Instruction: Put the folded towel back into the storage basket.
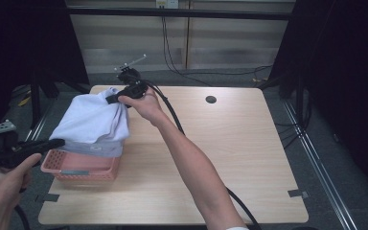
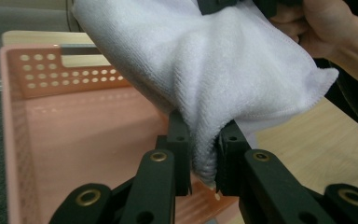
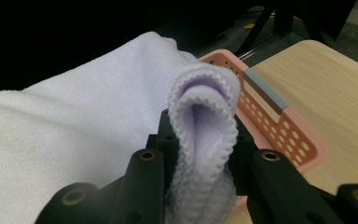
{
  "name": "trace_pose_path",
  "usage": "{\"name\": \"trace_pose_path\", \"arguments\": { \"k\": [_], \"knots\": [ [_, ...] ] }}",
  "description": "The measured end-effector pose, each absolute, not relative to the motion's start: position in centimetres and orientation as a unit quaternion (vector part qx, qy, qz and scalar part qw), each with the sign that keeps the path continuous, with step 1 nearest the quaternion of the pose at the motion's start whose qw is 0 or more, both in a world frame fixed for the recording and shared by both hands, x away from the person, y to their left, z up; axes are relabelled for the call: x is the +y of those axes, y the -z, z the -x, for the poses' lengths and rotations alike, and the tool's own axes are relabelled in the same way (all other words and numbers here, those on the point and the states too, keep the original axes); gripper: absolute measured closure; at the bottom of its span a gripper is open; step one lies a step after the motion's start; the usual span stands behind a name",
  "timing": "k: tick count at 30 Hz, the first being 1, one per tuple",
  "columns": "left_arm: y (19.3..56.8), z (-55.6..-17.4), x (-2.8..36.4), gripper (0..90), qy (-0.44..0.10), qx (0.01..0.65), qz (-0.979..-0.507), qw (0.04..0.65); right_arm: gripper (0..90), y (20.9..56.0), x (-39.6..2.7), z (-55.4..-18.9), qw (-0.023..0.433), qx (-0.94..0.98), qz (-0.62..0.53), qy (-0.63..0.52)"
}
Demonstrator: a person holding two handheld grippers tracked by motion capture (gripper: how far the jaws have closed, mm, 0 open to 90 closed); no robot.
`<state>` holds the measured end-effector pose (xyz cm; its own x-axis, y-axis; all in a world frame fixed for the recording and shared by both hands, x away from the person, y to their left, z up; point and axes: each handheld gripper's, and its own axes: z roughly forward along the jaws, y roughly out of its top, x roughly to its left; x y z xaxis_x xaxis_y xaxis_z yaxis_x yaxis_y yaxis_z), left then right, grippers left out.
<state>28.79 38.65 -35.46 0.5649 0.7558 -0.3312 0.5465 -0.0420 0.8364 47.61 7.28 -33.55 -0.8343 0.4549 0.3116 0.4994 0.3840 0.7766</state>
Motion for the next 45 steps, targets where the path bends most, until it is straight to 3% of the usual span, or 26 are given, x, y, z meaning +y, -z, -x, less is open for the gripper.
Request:
{"name": "trace_pose_path", "arguments": {
  "k": [14, 33, 34, 37, 38, 40, 42, 45],
  "knots": [
    [37.3, -28.3, 41.7, 79.4, -0.108, 0.5, -0.696, 0.504, 73.5, 35.6, 11.6, -47.5, 0.021, -0.832, 0.305, 0.463],
    [40.5, -29.6, 41.8, 77.8, -0.11, 0.534, -0.702, 0.459, 72.1, 40.6, 12.5, -47.9, 0.027, -0.832, 0.336, 0.44],
    [40.7, -29.7, 41.7, 75.8, -0.118, 0.536, -0.706, 0.448, 70.3, 40.8, 12.5, -48.0, 0.025, -0.833, 0.336, 0.439],
    [41.3, -29.9, 41.3, 64.8, -0.113, 0.551, -0.709, 0.426, 48.8, 41.7, 12.9, -48.3, -0.009, -0.844, 0.339, 0.417],
    [41.3, -29.9, 41.1, 59.5, -0.122, 0.553, -0.71, 0.419, 45.8, 41.9, 12.8, -48.4, -0.016, -0.84, 0.345, 0.418],
    [41.4, -29.9, 40.9, 53.6, -0.124, 0.543, -0.716, 0.421, 40.8, 42.2, 12.4, -48.6, -0.001, -0.839, 0.349, 0.418],
    [41.2, -29.8, 40.7, 46.3, -0.124, 0.542, -0.716, 0.421, 41.6, 42.4, 12.0, -48.7, -0.005, -0.839, 0.344, 0.421],
    [40.9, -29.7, 40.2, 45.8, -0.123, 0.533, -0.719, 0.429, 40.0, 42.2, 11.1, -48.6, 0.004, -0.836, 0.34, 0.43]
  ]
}}
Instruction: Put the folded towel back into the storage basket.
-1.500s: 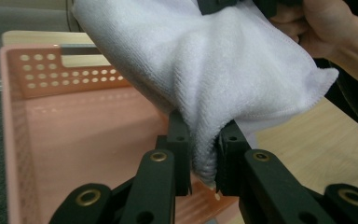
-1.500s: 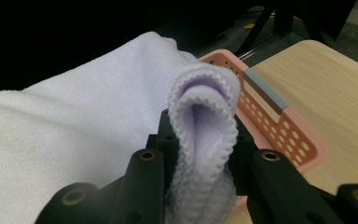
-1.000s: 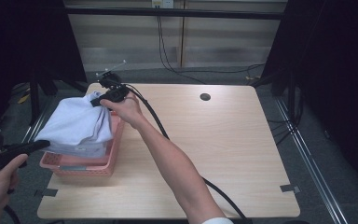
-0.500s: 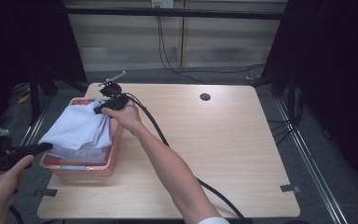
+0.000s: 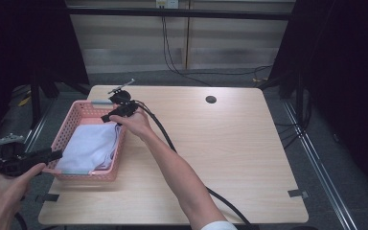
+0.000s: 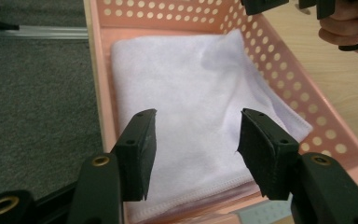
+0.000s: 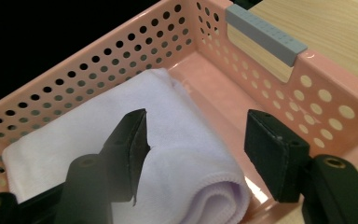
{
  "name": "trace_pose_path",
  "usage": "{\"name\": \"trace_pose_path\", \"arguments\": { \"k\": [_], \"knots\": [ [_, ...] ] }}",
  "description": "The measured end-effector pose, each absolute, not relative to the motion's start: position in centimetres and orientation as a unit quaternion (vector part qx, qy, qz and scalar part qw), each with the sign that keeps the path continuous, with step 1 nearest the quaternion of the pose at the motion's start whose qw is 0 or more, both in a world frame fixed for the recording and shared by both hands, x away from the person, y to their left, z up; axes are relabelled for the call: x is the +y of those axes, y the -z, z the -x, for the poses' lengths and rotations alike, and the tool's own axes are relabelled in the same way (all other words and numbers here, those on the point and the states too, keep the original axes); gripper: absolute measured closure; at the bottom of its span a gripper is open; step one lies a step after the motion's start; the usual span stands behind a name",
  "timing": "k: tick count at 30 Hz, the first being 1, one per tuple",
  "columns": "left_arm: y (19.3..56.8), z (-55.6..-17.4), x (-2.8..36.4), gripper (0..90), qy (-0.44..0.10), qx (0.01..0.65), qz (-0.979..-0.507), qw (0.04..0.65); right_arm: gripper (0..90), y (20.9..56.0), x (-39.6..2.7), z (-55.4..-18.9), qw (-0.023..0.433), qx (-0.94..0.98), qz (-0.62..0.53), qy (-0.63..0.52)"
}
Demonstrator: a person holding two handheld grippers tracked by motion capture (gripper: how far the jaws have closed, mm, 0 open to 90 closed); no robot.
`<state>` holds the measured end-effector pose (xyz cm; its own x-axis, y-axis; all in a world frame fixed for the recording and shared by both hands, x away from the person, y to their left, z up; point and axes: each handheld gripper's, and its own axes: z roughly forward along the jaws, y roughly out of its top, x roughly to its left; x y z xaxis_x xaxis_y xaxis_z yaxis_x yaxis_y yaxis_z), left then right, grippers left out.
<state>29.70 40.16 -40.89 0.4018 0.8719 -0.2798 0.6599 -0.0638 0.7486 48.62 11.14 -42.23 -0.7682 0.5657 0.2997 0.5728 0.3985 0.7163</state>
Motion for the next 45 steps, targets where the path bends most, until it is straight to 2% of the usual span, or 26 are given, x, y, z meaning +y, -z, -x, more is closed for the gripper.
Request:
{"name": "trace_pose_path", "arguments": {
  "k": [4, 10, 15, 26, 33, 37, 41, 45],
  "knots": [
    [40.6, -29.5, 38.8, 44.5, -0.119, 0.518, -0.726, 0.437, 39.6, 41.5, 9.8, -48.1, 0.006, -0.837, 0.32, 0.444],
    [40.6, -29.3, 36.3, 48.0, -0.111, 0.502, -0.732, 0.447, 41.1, 39.8, 6.4, -46.8, -0.01, -0.834, 0.288, 0.471],
    [41.2, -29.0, 33.4, 47.4, -0.107, 0.483, -0.748, 0.441, 42.8, 39.1, 1.6, -45.1, -0.025, -0.83, 0.279, 0.482],
    [41.4, -28.7, 26.5, 45.8, -0.108, 0.44, -0.773, 0.445, 49.0, 40.1, -9.4, -40.8, -0.053, -0.819, 0.311, 0.48],
    [42.4, -28.2, 21.9, 42.9, -0.104, 0.425, -0.791, 0.427, 49.5, 41.1, -14.9, -36.9, -0.061, -0.805, 0.331, 0.488],
    [43.0, -27.9, 20.0, 38.4, -0.095, 0.424, -0.791, 0.431, 48.2, 42.2, -17.7, -34.0, -0.069, -0.808, 0.342, 0.474],
    [43.4, -26.2, 18.8, 35.9, -0.105, 0.419, -0.787, 0.44, 44.5, 43.4, -20.5, -30.7, -0.081, -0.812, 0.355, 0.456],
    [44.5, -24.0, 18.2, 33.3, -0.086, 0.42, -0.793, 0.434, 40.4, 44.9, -23.5, -27.1, -0.1, -0.804, 0.38, 0.446]
  ]
}}
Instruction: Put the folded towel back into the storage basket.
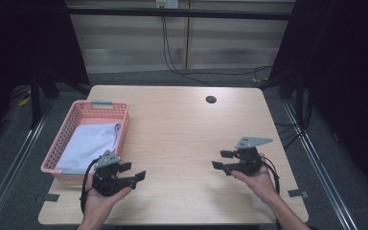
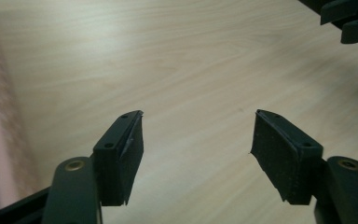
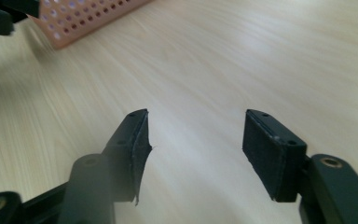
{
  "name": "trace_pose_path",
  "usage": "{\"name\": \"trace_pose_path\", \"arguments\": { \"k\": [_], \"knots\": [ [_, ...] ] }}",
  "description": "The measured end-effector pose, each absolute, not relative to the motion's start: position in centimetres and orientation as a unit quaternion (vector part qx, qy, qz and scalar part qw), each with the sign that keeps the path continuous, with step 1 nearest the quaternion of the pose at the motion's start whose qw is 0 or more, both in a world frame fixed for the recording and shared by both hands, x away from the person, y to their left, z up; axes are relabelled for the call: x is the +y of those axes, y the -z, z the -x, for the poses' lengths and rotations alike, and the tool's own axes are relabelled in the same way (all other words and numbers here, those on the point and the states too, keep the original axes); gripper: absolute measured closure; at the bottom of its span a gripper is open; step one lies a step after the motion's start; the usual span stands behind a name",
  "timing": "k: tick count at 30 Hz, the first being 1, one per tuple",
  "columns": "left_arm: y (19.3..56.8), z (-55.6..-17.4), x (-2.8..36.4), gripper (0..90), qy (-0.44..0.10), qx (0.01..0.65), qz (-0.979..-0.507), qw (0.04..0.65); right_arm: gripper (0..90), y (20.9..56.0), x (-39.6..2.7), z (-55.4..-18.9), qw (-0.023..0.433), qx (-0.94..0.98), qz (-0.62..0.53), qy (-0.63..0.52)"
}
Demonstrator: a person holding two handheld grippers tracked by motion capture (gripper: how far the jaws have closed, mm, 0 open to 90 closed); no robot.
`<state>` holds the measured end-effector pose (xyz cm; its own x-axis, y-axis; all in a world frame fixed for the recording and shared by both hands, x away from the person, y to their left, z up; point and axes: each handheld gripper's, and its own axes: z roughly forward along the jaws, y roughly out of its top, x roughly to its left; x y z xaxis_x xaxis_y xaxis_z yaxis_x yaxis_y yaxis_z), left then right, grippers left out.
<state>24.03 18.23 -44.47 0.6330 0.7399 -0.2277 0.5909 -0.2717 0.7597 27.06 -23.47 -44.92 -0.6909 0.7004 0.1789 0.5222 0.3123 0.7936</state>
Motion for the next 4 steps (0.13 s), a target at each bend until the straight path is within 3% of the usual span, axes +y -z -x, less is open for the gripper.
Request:
{"name": "trace_pose_path", "arguments": {
  "k": [4],
  "knots": [
    [46.3, -22.9, 17.3, 32.9, -0.077, 0.403, -0.81, 0.419, 38.5, 46.0, -25.7, -25.4, 0.102, 0.79, -0.408, -0.446]
  ]
}}
